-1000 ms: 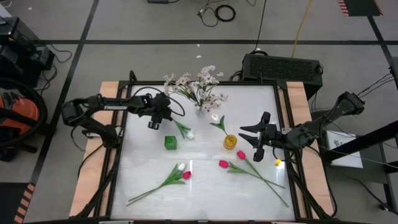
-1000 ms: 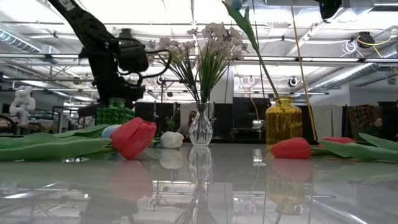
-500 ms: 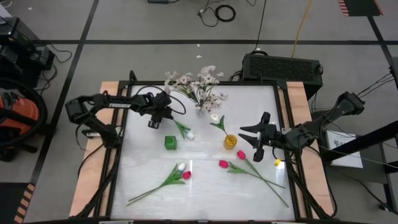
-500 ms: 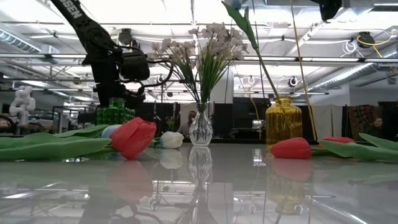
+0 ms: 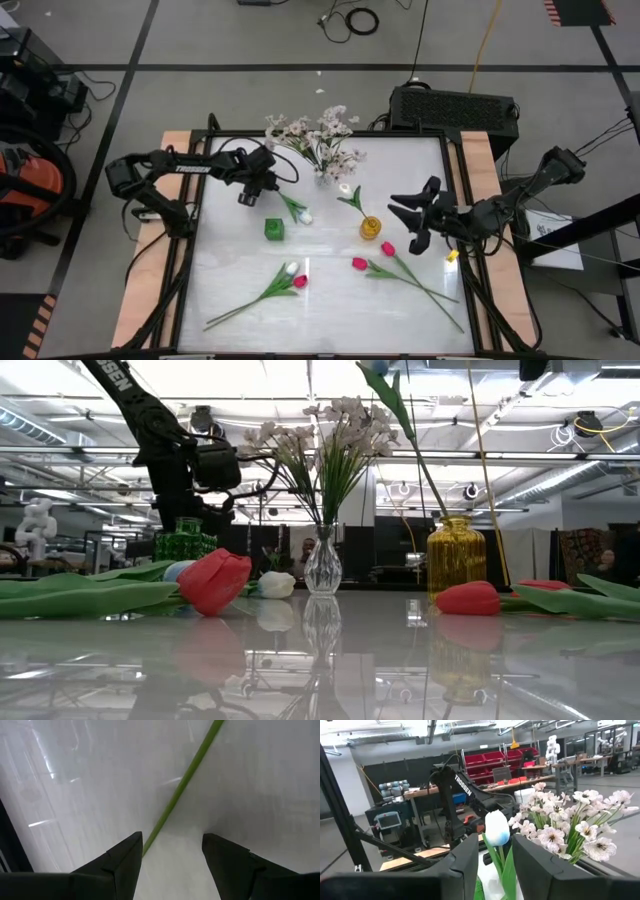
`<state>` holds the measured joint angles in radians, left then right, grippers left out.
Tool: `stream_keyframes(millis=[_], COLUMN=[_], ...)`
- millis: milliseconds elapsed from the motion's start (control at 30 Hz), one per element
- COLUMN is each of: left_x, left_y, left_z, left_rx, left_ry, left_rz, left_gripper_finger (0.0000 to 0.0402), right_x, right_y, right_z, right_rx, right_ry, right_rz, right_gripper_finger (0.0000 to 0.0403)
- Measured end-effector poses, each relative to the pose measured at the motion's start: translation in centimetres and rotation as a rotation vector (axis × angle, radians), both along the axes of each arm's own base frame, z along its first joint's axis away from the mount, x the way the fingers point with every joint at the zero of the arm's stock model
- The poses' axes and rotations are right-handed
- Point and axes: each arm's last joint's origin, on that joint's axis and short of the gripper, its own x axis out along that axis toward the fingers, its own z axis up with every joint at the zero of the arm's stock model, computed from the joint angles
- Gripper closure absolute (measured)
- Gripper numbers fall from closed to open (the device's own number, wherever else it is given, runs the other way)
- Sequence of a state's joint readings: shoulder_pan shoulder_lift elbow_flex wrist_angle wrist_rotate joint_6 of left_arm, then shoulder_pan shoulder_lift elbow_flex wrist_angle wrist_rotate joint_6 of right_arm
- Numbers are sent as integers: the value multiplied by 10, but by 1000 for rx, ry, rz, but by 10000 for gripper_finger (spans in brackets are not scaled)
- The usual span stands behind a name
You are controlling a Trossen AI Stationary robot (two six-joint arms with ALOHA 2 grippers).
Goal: Sort flowers into vase by color
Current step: Put the top white flower into the yellow vase
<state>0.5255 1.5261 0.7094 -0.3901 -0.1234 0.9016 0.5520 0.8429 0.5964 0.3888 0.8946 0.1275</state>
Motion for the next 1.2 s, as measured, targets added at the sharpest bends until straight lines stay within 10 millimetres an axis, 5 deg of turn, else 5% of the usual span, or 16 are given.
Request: stream_keyframes(millis=[1200], left_x=[-4], left_y=[13], left_z=[-11], left_rx=[-161], left_ry=[-61], left_rz=[-95], left_gripper_finger=[183], right_x=[3], right_y=[2], right_z=[1], right_rx=[0], right_ry=[-21], right_rz=[4], right_gripper_finger=[291])
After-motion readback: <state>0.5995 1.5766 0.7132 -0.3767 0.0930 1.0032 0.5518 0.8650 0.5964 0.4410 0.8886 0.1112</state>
